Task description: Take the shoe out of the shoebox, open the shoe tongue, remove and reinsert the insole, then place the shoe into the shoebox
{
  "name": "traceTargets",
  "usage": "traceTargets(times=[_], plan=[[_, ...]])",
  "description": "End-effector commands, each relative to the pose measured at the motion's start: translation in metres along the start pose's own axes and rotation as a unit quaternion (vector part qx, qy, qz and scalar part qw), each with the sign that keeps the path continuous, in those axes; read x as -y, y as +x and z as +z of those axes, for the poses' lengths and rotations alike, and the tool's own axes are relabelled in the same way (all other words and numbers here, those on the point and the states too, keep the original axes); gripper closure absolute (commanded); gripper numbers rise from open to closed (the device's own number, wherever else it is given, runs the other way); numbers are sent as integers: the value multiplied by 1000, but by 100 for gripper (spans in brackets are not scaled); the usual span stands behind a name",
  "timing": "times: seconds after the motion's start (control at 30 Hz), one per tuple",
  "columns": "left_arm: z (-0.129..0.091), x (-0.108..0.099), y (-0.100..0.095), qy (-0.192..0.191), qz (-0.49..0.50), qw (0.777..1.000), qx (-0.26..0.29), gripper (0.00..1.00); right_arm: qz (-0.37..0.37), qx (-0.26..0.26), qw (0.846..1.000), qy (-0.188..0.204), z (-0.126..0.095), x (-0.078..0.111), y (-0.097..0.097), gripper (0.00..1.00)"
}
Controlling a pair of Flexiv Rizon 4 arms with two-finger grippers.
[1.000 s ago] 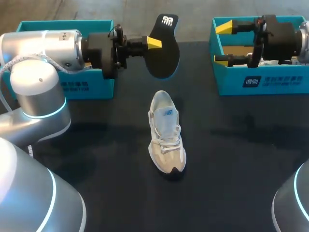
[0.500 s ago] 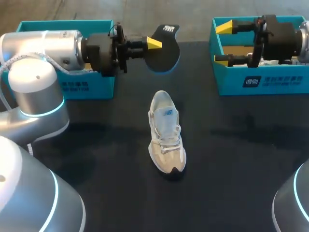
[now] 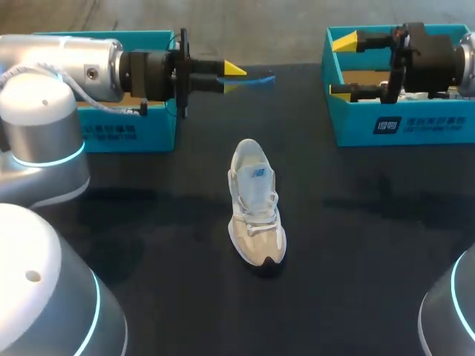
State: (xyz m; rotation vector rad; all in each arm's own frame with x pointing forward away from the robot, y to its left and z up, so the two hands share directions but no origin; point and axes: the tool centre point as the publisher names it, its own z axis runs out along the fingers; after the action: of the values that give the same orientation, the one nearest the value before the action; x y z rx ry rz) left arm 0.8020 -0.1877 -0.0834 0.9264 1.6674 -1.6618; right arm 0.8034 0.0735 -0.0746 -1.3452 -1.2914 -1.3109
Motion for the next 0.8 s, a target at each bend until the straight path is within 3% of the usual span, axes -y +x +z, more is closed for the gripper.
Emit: traceTargets(times=[0.03, 0.1, 0.8], plan=[[-1, -3, 1, 36, -419, 907, -21, 100, 0, 0, 1000, 0, 2, -1, -1, 0], [-1, -5, -1, 48, -457, 888, -2, 100, 0, 0, 1000, 0, 2, -1, -1, 0], [-1, -5, -1, 48, -457, 888, -2, 100, 0, 0, 1000, 0, 2, -1, -1, 0]])
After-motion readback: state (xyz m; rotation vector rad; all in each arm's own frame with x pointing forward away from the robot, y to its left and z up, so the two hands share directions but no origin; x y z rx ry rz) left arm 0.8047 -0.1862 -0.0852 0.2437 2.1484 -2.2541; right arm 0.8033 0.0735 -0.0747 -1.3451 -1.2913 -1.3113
